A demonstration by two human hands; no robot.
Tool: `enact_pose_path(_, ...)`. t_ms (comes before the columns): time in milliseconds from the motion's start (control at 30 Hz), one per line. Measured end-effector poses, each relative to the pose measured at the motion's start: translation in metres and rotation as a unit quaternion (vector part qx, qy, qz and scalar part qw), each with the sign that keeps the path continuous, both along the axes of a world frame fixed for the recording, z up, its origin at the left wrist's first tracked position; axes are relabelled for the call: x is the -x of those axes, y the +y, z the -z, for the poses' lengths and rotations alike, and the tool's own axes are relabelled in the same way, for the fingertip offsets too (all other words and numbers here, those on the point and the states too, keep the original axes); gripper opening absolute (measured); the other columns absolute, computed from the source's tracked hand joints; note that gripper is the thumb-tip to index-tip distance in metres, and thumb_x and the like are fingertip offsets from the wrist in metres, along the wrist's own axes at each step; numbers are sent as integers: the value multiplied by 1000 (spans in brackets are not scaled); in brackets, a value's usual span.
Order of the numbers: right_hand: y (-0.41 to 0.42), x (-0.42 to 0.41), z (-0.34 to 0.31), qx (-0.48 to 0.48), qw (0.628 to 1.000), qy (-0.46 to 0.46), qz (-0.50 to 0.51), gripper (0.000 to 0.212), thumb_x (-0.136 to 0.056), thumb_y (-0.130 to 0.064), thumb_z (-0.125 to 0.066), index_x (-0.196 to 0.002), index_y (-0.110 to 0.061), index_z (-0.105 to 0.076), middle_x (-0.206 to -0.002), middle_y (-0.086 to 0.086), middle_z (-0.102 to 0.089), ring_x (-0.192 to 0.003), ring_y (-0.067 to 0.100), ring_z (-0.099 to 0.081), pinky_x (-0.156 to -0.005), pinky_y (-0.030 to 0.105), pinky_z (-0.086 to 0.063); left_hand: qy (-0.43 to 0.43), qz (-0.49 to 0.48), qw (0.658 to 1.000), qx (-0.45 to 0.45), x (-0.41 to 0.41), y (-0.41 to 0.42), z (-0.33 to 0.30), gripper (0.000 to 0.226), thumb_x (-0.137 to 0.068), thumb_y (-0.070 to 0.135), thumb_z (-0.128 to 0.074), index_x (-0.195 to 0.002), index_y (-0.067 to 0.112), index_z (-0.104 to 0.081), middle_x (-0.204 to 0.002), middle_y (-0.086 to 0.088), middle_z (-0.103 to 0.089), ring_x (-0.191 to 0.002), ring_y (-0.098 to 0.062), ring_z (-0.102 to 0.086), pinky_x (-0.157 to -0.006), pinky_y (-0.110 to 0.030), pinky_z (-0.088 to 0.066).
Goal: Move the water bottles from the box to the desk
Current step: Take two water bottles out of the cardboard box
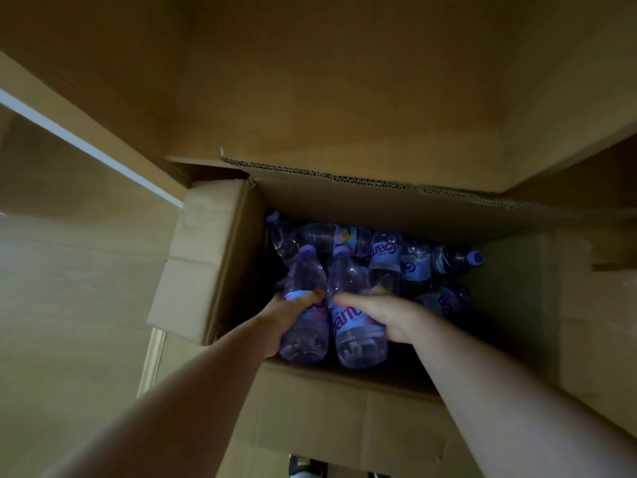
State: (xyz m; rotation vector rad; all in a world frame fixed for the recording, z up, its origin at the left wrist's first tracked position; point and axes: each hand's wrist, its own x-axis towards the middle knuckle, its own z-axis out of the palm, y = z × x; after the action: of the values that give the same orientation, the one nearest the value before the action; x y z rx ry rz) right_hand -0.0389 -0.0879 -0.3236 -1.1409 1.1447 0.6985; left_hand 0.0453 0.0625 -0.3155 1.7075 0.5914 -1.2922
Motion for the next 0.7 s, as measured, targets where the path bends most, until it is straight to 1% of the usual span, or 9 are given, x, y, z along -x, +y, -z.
enact_pose_path(33, 0, -1, -11, 4, 1000, -8, -2, 52, -75, -29, -81, -114, -4, -58, -101, 21, -71, -91, 35, -71, -88, 51, -56, -5, -4, 1000, 5, 0, 1, -10, 47, -72, 28, -80, -108, 3, -63, -88, -18, -72, -75, -30, -71, -68, -37, -59)
enact_pose_path(100, 1, -3, -35, 8, 1000, -29, -2, 47, -78, -27, -79, -113, -2, -61, -97, 21, -72, -88, 35, -72, -86, 51, -57, -7, -9, 1000, 11, -1, 4, -33, 58, -73, 27, -80, -119, 0, -58, -106, -24, -67, -91, -36, -68, -84, -47, -56)
enact_pose_path(133, 2, -3, -48, 8, 999, -39, 0, 47, -78, -28, -79, -112, -2, -62, -97, 21, -72, -88, 35, -72, -86, 51, -56, -6, -16, 1000, 15, 0, 6, -45, 61, -73, 27, -80, -122, 0, -56, -111, -25, -65, -94, -38, -66, -87, -48, -54)
enact_pose_path(233, 12, -6, -90, 5, 997, -78, -3, 54, -73, -38, -81, -111, -3, -65, -100, 20, -72, -94, 35, -70, -91, 52, -54, -19, -57, 998, 28, 4, 15, -84, 61, -74, 28, -79, -123, 1, -53, -107, -22, -65, -85, -34, -66, -78, -43, -55)
enact_pose_path(367, 32, -20, -153, -24, 993, -112, -31, 74, -57, -55, -79, -112, -8, -65, -102, 16, -73, -95, 30, -71, -91, 47, -55, -36, -89, 995, 37, 6, 41, -142, 60, -75, 36, -77, -120, 7, -51, -111, -19, -64, -94, -34, -66, -84, -42, -54)
enact_pose_path(433, 47, -29, -182, -26, 990, -127, -51, 67, -65, -51, -79, -114, -8, -64, -104, 17, -72, -97, 31, -70, -93, 48, -54, -48, -113, 991, 47, 6, 61, -175, 49, -76, 36, -76, -111, 10, -54, -109, -21, -65, -93, -34, -66, -87, -45, -54)
enact_pose_path(500, 67, -39, -211, -7, 989, -127, -81, 59, -74, -44, -80, -116, -7, -63, -106, 18, -72, -98, 33, -70, -94, 49, -53, -70, -138, 986, 55, 5, 83, -210, 41, -78, 31, -76, -107, 13, -52, -101, -19, -66, -84, -31, -66, -81, -43, -55)
enact_pose_path(600, 104, -59, -254, 25, 980, -149, -133, 49, -76, -34, -80, -113, -5, -66, -98, 17, -73, -90, 31, -72, -88, 47, -57, -107, -157, 980, 61, 2, 124, -264, 43, -80, 24, -74, -114, 11, -52, -101, -17, -69, -79, -27, -68, -69, -34, -56)
enact_pose_path(700, 153, -82, -297, 49, 964, -194, -176, 52, -76, -27, -81, -120, -8, -61, -103, 15, -72, -93, 30, -71, -90, 48, -55, -164, -182, 968, 62, -2, 172, -314, 22, -81, 18, -72, -100, 9, -63, -77, -8, -73, -61, -18, -69, -54, -25, -54)
